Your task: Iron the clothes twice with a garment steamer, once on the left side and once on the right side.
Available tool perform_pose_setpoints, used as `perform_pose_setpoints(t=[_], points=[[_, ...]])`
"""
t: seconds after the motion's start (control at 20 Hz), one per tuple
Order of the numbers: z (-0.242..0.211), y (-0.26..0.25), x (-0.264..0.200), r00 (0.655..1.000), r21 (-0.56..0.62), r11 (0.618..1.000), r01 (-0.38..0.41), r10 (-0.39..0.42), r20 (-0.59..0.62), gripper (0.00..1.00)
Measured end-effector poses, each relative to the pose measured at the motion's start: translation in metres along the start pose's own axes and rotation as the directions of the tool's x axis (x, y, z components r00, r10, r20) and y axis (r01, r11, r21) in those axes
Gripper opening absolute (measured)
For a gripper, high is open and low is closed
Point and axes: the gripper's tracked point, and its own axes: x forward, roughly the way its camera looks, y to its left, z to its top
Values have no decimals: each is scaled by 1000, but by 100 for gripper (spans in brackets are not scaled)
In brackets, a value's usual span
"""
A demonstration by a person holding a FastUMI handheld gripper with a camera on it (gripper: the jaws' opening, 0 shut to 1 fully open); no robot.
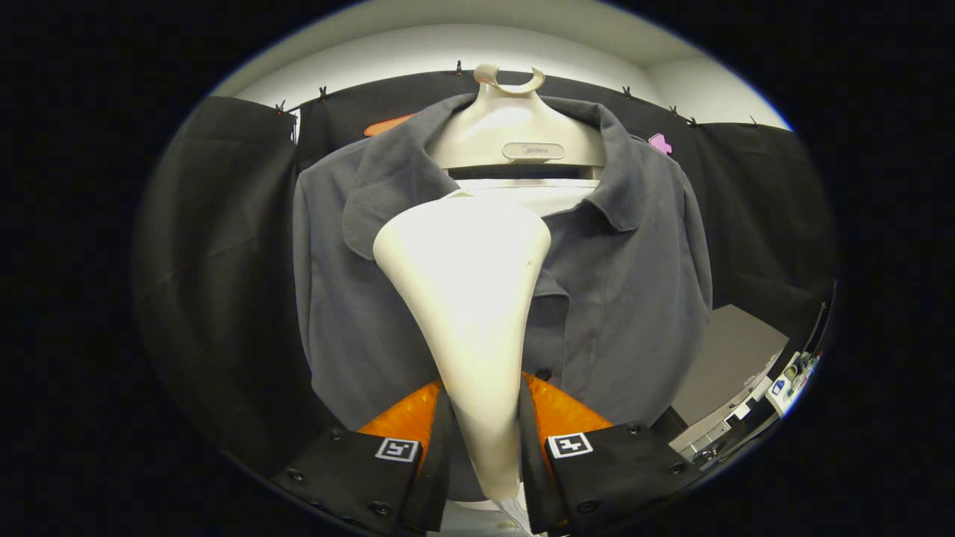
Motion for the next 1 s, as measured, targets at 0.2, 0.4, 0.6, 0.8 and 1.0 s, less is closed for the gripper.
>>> perform_pose_setpoints(t=[0.2, 0.4, 0.6, 0.8, 1.0], points=[[-5, 1, 3, 1000, -3, 1000, -11, 11, -10, 49], [-14, 5, 3, 999, -9, 999, -32, 32, -29, 49], [-28, 10, 2, 997, -11, 999, -49, 48, -64, 49], [-51, 7, 6, 993, -6, 999, -53, 52, -106, 49], [-74, -1, 7, 988, 5, 999, -34, 34, -148, 49]])
